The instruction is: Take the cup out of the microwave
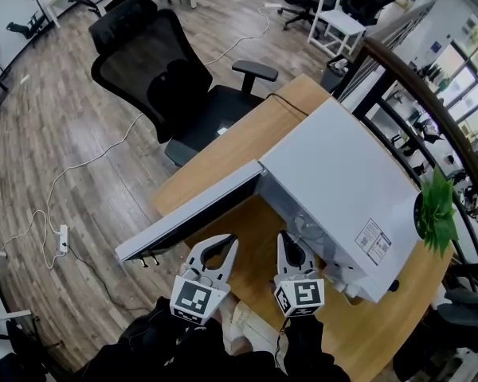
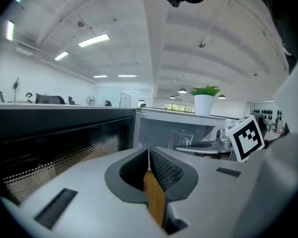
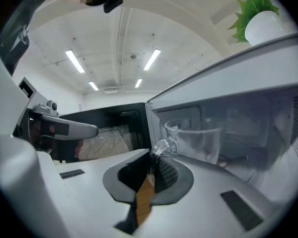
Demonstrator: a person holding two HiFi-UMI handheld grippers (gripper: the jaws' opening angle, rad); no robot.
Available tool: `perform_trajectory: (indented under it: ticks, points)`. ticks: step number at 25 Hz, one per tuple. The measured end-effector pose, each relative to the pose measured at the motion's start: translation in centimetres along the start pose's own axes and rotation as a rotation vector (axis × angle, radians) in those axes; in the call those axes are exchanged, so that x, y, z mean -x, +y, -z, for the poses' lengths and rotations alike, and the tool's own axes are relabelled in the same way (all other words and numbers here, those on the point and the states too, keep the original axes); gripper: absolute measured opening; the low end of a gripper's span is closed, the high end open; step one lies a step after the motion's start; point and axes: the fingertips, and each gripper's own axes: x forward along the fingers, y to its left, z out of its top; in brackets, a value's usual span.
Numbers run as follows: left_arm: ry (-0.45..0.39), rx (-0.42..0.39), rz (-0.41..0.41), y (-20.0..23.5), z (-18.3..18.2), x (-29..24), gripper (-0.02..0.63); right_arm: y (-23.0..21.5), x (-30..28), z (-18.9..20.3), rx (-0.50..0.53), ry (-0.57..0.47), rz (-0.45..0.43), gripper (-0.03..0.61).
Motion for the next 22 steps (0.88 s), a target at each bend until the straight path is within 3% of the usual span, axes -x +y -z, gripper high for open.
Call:
perform_trajectory:
  ticks: [16,22]
  points:
    - [-0.043,-0.016,-0.045,-3.8,-1.7,5.5,0.031,3.3,5.9,-1.3,0.013,-0.018,-0.058,0.018]
    - [-0.097,-0.025,-0.07,-5.7,-2.8,7.6,0.031,4.1,8.9,-2.5,0.037,-0.044,-0.074,0.018]
